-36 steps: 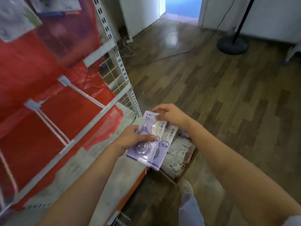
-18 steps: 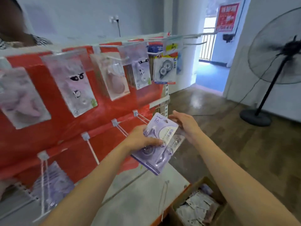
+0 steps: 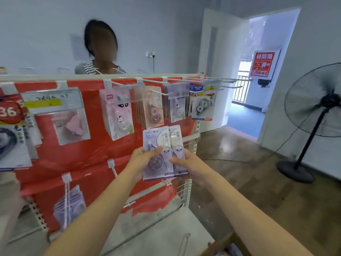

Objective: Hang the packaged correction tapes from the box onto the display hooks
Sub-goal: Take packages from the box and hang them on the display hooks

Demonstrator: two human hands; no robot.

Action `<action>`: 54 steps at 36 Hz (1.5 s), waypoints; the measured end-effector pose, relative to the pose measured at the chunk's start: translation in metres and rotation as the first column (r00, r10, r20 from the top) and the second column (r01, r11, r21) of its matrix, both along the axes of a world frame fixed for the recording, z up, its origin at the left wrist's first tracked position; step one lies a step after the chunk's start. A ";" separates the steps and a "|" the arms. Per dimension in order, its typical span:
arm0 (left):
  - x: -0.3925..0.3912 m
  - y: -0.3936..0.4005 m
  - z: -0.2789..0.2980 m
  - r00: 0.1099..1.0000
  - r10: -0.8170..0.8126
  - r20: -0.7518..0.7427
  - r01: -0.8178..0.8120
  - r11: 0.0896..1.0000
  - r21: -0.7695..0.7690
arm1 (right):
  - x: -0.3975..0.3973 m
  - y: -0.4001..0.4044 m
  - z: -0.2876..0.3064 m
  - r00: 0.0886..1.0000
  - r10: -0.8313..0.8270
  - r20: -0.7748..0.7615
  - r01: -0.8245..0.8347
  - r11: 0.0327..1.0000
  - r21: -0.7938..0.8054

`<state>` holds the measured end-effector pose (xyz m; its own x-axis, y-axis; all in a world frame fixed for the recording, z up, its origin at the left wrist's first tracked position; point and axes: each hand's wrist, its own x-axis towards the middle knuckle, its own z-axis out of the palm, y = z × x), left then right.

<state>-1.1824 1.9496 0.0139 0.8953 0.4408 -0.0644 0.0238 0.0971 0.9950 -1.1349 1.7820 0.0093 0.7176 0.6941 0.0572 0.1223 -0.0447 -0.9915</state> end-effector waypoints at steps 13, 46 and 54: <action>-0.020 0.017 -0.002 0.996 0.092 -0.015 -0.089 0.989 0.117 | -0.004 -0.002 -0.011 0.993 -0.115 -0.035 0.118 0.988 0.101; -0.186 0.108 -0.097 0.829 0.466 -0.310 -0.463 0.882 0.088 | -0.100 0.104 -0.117 0.963 0.138 -0.231 -0.218 0.903 -0.369; -0.231 0.121 -0.106 0.777 0.549 -0.309 -0.547 0.831 0.101 | -0.118 0.123 -0.139 0.949 0.211 -0.234 -0.297 0.847 -0.441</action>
<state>-1.4138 2.0710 -0.0925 0.4341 0.8518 -0.2933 0.2765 0.1839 0.9433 -1.2525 1.9050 -0.1299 0.4810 0.7670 -0.4247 0.0249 -0.4961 -0.8679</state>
